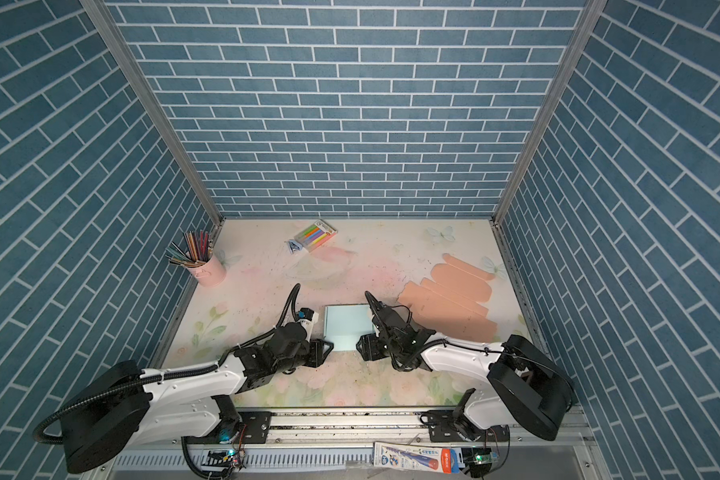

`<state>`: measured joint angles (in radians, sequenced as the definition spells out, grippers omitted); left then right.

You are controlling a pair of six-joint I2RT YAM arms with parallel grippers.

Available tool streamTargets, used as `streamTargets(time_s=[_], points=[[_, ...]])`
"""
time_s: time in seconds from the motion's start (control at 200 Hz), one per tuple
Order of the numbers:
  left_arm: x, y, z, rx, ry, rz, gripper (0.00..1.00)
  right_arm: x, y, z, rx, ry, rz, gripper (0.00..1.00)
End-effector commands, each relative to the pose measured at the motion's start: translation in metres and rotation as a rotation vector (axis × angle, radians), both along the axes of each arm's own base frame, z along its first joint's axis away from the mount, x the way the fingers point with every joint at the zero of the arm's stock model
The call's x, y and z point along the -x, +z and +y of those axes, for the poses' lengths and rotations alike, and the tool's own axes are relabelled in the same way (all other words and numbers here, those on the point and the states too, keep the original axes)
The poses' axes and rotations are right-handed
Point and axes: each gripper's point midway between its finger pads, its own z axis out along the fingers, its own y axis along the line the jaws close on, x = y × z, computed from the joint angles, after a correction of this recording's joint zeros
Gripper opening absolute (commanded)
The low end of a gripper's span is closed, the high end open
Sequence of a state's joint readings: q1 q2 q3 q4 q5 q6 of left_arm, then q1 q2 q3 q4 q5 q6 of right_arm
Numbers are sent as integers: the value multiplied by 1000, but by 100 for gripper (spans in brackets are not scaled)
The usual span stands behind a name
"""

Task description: Fold the paper box

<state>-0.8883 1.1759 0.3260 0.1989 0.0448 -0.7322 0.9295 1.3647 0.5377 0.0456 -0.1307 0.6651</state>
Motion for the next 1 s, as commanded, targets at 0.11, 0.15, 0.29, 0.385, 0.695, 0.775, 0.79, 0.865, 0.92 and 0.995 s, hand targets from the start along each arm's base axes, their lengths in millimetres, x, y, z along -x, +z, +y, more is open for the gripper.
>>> streamTargets(time_s=[0.11, 0.15, 0.29, 0.385, 0.695, 0.775, 0.79, 0.865, 0.92, 0.995], points=[[-17, 24, 13, 2, 44, -71, 43, -6, 1, 0, 18, 3, -33, 68], [-22, 30, 15, 12, 53, -87, 44, -6, 0, -1, 19, 3, -34, 68], [-40, 41, 18, 48, 68, -113, 45, -7, 2, -2, 20, 6, -42, 68], [-52, 42, 13, 33, 65, -125, 46, -9, 2, -1, 23, 5, -47, 68], [-81, 30, 7, 35, 120, -142, 43, -11, 1, -2, 36, 7, -49, 67], [-82, 24, 4, 27, 109, -130, 42, -11, 0, -2, 40, 9, -51, 67], [-82, 24, 3, 26, 109, -128, 42, -11, 0, -2, 41, 9, -51, 67], [-81, 19, 3, 21, 104, -120, 41, -12, -1, -1, 44, 12, -52, 67], [-82, 16, 2, 20, 103, -115, 40, -12, -2, -2, 49, 10, -52, 67], [-82, 12, 2, 18, 105, -108, 39, -12, -3, -2, 55, 12, -54, 66]])
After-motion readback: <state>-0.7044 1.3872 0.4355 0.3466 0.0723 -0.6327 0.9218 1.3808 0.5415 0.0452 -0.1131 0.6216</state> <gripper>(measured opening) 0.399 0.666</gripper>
